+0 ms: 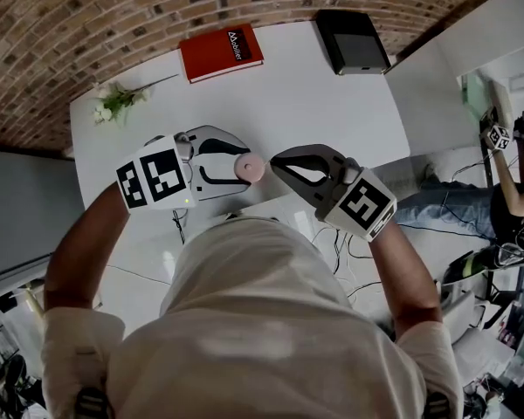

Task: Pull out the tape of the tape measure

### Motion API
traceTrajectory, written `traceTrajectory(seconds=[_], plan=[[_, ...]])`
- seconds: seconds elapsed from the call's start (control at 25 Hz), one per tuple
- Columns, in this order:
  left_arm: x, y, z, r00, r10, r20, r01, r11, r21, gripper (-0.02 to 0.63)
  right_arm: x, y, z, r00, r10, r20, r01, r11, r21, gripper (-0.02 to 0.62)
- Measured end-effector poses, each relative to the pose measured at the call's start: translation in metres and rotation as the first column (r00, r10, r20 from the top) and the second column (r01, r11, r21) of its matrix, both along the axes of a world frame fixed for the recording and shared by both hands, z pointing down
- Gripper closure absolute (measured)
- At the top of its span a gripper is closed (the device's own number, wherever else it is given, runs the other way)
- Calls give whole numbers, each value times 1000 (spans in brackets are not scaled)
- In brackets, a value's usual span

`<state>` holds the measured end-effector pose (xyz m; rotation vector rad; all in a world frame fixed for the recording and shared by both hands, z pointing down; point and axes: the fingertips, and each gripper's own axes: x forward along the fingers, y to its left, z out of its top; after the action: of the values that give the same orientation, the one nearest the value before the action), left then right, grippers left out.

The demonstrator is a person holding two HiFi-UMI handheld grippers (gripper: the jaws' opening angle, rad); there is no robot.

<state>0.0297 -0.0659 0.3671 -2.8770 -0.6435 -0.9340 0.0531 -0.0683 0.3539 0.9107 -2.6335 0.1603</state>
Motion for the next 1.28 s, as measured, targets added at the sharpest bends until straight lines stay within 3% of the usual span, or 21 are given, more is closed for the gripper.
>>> traceTrajectory(seconds=[0.4, 1.28], plan=[[-18, -6, 9, 999, -37, 24, 38, 999, -10, 400, 12, -15, 5, 997, 72, -4, -72, 997, 1, 586], [-48, -14, 16, 994, -98, 51, 98, 995, 3, 400, 21, -36, 11, 996, 89, -18, -89, 995, 35, 586]])
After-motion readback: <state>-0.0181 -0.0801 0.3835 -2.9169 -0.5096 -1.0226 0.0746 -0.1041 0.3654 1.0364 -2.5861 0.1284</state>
